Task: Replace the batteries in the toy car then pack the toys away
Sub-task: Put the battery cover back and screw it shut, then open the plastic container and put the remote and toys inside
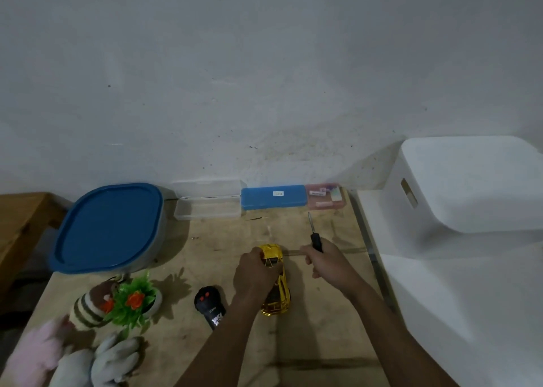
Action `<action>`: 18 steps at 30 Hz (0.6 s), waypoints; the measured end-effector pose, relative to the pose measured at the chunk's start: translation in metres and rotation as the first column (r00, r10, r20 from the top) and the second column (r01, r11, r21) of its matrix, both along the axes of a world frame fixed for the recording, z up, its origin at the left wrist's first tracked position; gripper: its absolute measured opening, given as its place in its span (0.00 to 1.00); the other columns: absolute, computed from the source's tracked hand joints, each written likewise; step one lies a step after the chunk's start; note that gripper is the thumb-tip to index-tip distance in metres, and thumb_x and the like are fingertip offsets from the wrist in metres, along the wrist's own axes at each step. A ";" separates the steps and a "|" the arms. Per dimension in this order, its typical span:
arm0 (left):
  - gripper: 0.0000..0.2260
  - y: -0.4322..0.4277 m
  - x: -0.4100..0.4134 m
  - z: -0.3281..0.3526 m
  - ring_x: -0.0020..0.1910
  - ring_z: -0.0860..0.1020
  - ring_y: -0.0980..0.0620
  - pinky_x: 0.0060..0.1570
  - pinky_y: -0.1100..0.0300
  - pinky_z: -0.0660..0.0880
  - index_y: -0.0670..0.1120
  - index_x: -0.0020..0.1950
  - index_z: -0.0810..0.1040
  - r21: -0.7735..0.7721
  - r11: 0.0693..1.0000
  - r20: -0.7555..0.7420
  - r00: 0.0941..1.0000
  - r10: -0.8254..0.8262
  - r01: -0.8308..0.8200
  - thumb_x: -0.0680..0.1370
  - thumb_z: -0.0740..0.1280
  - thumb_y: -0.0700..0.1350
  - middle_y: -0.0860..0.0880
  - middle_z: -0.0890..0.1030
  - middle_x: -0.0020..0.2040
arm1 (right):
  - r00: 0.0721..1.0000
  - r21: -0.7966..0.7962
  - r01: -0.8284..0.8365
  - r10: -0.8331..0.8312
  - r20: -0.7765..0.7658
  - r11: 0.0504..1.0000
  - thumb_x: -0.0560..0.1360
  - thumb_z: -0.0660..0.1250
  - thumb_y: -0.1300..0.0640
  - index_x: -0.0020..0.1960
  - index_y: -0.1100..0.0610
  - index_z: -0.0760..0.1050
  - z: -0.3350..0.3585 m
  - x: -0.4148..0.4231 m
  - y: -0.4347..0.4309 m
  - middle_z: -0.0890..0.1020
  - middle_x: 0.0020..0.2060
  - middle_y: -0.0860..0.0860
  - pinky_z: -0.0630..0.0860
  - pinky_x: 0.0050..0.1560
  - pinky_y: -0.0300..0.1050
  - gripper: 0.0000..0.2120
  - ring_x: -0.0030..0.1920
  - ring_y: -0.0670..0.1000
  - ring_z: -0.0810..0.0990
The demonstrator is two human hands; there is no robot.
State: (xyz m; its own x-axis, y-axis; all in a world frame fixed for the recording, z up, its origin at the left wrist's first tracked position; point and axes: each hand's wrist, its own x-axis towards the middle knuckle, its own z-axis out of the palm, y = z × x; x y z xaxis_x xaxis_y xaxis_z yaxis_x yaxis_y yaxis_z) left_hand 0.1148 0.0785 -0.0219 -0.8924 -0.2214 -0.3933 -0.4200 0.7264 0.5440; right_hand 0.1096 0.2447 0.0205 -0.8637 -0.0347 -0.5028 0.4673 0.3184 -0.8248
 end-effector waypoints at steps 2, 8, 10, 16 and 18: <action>0.30 -0.002 0.001 -0.002 0.59 0.77 0.47 0.50 0.57 0.75 0.49 0.70 0.71 -0.023 1.000 0.000 1.000 -0.017 0.017 0.73 0.69 0.63 0.47 0.77 0.62 | 1.000 0.024 -0.019 0.019 -0.019 1.000 0.78 0.63 0.50 0.46 0.56 0.72 -0.002 -0.002 -0.001 0.72 0.36 0.51 0.71 0.37 0.45 0.09 0.35 0.49 0.73; 0.33 -0.049 -0.024 0.006 0.59 0.77 0.45 0.59 0.48 0.76 0.49 0.74 0.68 0.202 0.934 -0.127 0.938 0.323 -0.295 0.75 0.65 0.66 0.46 0.77 0.63 | 0.991 0.100 -0.081 0.090 -0.097 0.992 0.81 0.56 0.44 0.49 0.62 0.74 -0.003 -0.027 -0.015 0.71 0.34 0.51 0.67 0.38 0.45 0.21 0.35 0.48 0.71; 0.28 -0.079 -0.043 0.005 0.58 0.79 0.45 0.59 0.47 0.76 0.48 0.71 0.70 0.292 0.875 -0.151 0.885 0.440 -0.385 0.77 0.66 0.62 0.46 0.79 0.59 | 0.983 0.151 -0.130 0.147 -0.108 0.980 0.82 0.54 0.45 0.49 0.60 0.75 -0.002 -0.040 -0.026 0.74 0.35 0.52 0.68 0.37 0.44 0.20 0.35 0.48 0.72; 0.28 -0.149 -0.104 -0.017 0.66 0.74 0.42 0.67 0.43 0.71 0.42 0.73 0.66 0.419 0.715 0.005 0.789 0.614 -0.559 0.79 0.66 0.56 0.43 0.75 0.67 | 0.897 0.272 -0.390 0.430 -0.103 0.880 0.82 0.55 0.46 0.49 0.50 0.73 -0.009 -0.089 -0.079 0.76 0.33 0.48 0.69 0.37 0.45 0.12 0.34 0.46 0.73; 0.27 -0.162 -0.116 -0.029 0.65 0.75 0.40 0.66 0.42 0.71 0.40 0.72 0.67 0.444 0.681 0.050 0.775 0.630 -0.583 0.79 0.66 0.54 0.40 0.77 0.65 | 0.856 0.340 -0.456 0.510 -0.086 0.823 0.83 0.55 0.47 0.52 0.52 0.73 -0.013 -0.105 -0.102 0.76 0.35 0.48 0.68 0.36 0.42 0.11 0.35 0.46 0.74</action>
